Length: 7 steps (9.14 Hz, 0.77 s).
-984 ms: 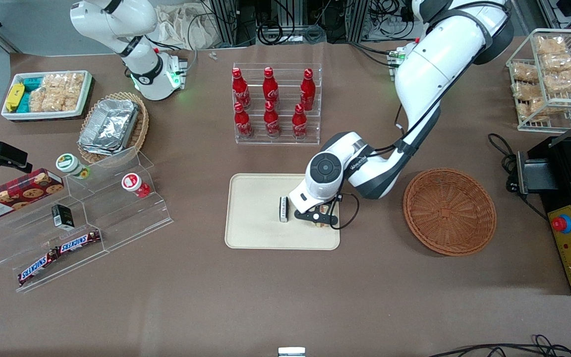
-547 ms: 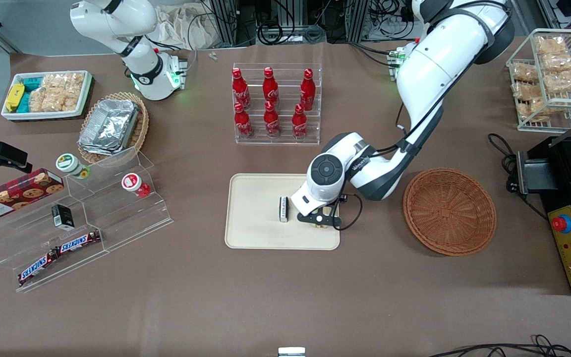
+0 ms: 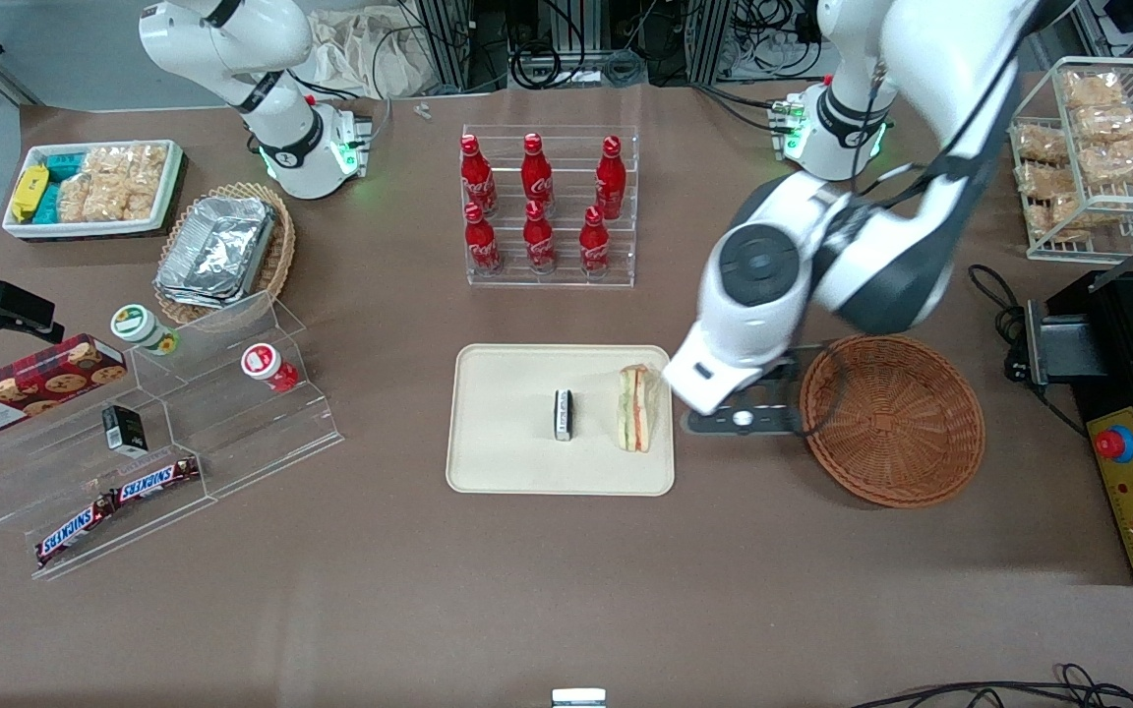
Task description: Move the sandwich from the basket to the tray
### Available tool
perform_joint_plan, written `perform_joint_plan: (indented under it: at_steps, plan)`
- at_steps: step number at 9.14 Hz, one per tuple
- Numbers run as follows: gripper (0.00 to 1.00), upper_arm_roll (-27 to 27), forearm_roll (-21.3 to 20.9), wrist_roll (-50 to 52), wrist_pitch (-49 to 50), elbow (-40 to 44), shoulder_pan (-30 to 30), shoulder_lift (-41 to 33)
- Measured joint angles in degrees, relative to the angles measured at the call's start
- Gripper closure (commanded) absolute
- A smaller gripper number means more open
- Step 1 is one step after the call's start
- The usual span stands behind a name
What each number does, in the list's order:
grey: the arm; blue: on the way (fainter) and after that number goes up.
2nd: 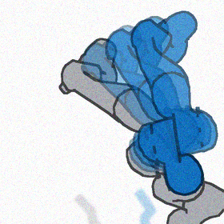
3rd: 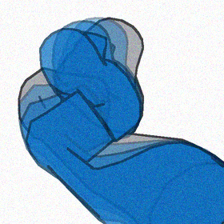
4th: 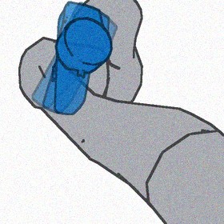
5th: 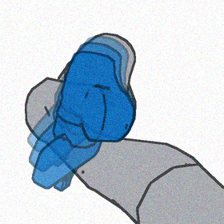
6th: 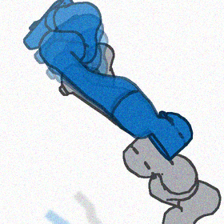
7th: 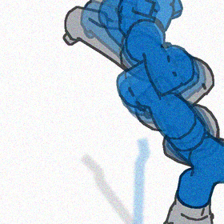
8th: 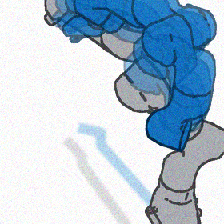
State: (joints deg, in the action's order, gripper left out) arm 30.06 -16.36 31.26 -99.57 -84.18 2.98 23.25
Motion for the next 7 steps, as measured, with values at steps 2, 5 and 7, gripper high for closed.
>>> perform_joint_plan:
  at_steps: [2, 5, 7]
  plan:
    - [0.0, -0.05, 2.76, -13.32, 5.94, -0.06, -7.97, -7.2]
    - [0.0, -0.08, 4.29, -19.31, 9.36, -0.19, -15.31, -12.25]
    - [0.0, -0.05, 4.34, -19.31, 9.93, -0.12, -16.9, -12.41]
